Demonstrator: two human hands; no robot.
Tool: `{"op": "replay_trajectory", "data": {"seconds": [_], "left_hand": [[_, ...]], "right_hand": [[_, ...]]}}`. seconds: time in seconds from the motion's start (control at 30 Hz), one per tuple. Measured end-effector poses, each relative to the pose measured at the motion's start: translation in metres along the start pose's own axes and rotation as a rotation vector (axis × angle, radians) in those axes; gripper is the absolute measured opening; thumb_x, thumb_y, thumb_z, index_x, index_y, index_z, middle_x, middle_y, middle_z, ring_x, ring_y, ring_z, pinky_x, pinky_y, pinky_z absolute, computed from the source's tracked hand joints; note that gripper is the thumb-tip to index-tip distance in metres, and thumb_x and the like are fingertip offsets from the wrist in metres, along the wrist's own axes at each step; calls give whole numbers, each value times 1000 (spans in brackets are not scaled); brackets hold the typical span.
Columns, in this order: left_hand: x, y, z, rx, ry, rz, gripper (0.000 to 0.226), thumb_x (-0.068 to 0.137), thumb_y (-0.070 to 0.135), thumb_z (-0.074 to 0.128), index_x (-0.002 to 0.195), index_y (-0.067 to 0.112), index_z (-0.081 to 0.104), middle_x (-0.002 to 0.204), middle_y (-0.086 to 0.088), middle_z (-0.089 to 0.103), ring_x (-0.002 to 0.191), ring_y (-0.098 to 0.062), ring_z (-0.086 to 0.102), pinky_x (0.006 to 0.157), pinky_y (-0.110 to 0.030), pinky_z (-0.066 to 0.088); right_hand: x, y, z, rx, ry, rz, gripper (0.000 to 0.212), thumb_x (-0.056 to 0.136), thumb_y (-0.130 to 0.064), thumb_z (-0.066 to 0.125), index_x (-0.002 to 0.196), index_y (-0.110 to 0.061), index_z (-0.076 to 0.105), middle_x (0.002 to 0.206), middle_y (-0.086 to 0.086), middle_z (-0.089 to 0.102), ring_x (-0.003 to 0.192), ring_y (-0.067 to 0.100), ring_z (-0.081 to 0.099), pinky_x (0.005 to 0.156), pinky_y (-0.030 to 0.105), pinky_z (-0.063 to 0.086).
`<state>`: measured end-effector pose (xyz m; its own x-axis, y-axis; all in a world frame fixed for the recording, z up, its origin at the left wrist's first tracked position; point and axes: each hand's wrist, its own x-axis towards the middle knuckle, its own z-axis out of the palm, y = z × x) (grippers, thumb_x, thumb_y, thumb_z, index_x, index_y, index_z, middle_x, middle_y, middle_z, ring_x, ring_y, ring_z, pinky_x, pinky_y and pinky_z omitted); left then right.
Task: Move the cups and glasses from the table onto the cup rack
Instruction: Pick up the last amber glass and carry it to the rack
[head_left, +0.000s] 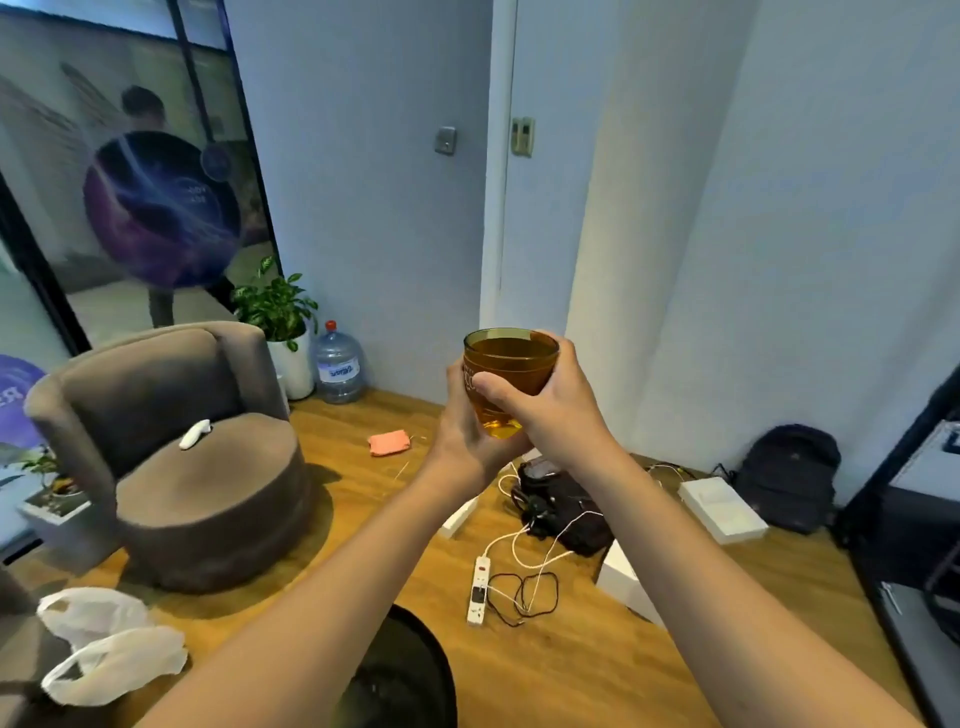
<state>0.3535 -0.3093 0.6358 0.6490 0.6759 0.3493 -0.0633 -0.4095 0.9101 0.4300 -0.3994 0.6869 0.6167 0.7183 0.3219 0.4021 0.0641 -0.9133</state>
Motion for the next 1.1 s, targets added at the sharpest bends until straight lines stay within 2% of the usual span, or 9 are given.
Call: {"op": "replay_trajectory", "data": {"seconds": [0.17, 0.27, 0.43, 0.47, 0.7, 0.8, 0.93, 1.0, 1.1], "left_hand": [[-3, 21, 32, -31, -169, 31, 93, 77, 15, 87, 138, 41, 22, 129, 13, 42, 118, -12, 48, 82, -13, 48], [-21, 31, 60, -65, -281, 65, 96, 78, 15, 87, 146, 32, 22, 134, 8, 42, 121, -13, 49, 81, -13, 51], [-59, 51, 120, -175, -511, 130, 89, 77, 1, 85, 139, 30, 27, 117, 24, 43, 101, 24, 49, 73, 3, 43], [-67, 54, 134, -191, -553, 145, 89, 77, 2, 86, 138, 31, 28, 118, 26, 43, 102, 27, 48, 75, 1, 44], [-149, 102, 229, -327, -871, 230, 97, 72, 24, 91, 147, 25, 29, 130, 14, 55, 118, 4, 57, 94, -16, 51], [-189, 126, 265, -389, -996, 255, 98, 72, 27, 91, 148, 25, 29, 128, 20, 54, 115, 11, 56, 90, -10, 50], [-253, 161, 316, -413, -1168, 314, 100, 73, 29, 91, 149, 29, 26, 125, 26, 53, 112, 19, 53, 87, -7, 48], [-311, 191, 357, -409, -1271, 364, 100, 73, 30, 91, 149, 31, 25, 127, 25, 55, 113, 17, 54, 91, -13, 51], [-329, 201, 371, -491, -1287, 334, 100, 73, 31, 90, 150, 32, 26, 133, 18, 56, 121, 4, 57, 99, -22, 51]], "right_hand": [[-31, -4, -33, -57, 176, 37, 85, 80, -45, 79, 147, -29, 29, 131, -12, 47, 118, 8, 49, 69, 2, 44], [-61, 0, -58, -109, 266, 84, 87, 82, -46, 76, 150, -30, 25, 130, -16, 42, 117, 5, 44, 70, 2, 42], [-124, 5, -111, -176, 441, 165, 84, 81, -50, 76, 149, -27, 31, 137, -7, 51, 122, 11, 52, 73, 10, 47], [-137, 4, -122, -184, 476, 183, 81, 81, -50, 76, 147, -26, 34, 134, -7, 53, 121, 11, 53, 74, 10, 47], [-253, -7, -203, -289, 805, 256, 71, 77, -47, 81, 136, -25, 47, 120, -12, 60, 109, 2, 58, 83, 16, 50], [-305, -14, -232, -311, 892, 304, 72, 77, -49, 80, 136, -27, 46, 123, -12, 60, 112, 3, 58, 87, 21, 52], [-385, -29, -277, -308, 1008, 362, 78, 72, -58, 76, 138, -31, 44, 125, -17, 58, 113, 2, 58, 78, 15, 53], [-454, -36, -313, -320, 1117, 376, 81, 68, -61, 76, 137, -31, 46, 125, -16, 60, 113, 3, 60, 83, 19, 55], [-473, -41, -325, -341, 1135, 396, 76, 67, -63, 75, 132, -36, 48, 121, -21, 61, 111, 3, 61, 87, 22, 55]]}}
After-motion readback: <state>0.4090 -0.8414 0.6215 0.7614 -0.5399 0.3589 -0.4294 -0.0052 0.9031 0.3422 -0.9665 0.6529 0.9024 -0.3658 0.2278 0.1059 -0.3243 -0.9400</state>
